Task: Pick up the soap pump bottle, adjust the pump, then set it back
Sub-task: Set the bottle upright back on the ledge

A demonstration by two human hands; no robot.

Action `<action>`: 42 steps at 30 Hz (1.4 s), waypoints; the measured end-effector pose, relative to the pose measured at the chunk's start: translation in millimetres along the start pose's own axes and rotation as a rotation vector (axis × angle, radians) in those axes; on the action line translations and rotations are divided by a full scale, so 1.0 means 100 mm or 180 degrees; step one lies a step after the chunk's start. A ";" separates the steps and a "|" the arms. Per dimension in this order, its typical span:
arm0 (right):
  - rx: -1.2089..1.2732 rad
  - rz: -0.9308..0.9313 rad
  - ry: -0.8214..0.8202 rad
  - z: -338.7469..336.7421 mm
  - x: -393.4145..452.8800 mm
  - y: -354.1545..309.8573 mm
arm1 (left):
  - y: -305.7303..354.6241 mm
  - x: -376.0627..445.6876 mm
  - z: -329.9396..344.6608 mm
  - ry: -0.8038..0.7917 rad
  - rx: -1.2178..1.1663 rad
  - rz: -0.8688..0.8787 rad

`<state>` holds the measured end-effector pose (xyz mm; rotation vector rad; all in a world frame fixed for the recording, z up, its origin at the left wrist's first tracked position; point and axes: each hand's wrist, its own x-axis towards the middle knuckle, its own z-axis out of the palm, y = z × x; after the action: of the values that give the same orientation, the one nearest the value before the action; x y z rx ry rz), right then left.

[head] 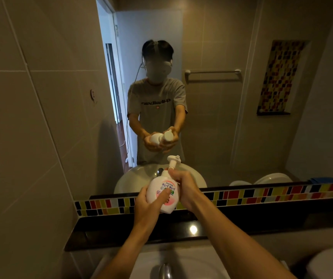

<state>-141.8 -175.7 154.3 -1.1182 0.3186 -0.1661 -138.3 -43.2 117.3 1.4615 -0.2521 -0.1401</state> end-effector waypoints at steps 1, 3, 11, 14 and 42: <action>0.0321 0.0009 -0.0075 -0.02 -0.01 -0.05 | 0.02 -0.01 0.01 -0.0050 -0.0252 -0.0150; 0.0894 0.0074 -0.0099 -0.08 0.02 -0.18 | 0.06 -0.02 0.00 -0.0175 -0.0626 -0.0348; 0.0651 0.0103 -0.0402 -0.06 0.02 -0.40 | 0.04 -0.04 0.06 -0.0480 -0.1098 -0.0557; 0.0761 0.0117 -0.0424 -0.11 0.02 -0.40 | 0.03 -0.03 0.03 -0.0644 -0.1314 -0.0712; 0.0646 0.0218 -0.0506 0.06 0.03 -0.41 | 0.01 -0.07 -0.02 -0.0251 -0.0578 -0.0015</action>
<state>-136.0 -188.7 193.4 -0.9123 0.1932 -0.0470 -144.9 -39.0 117.3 1.2779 -0.2925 -0.2194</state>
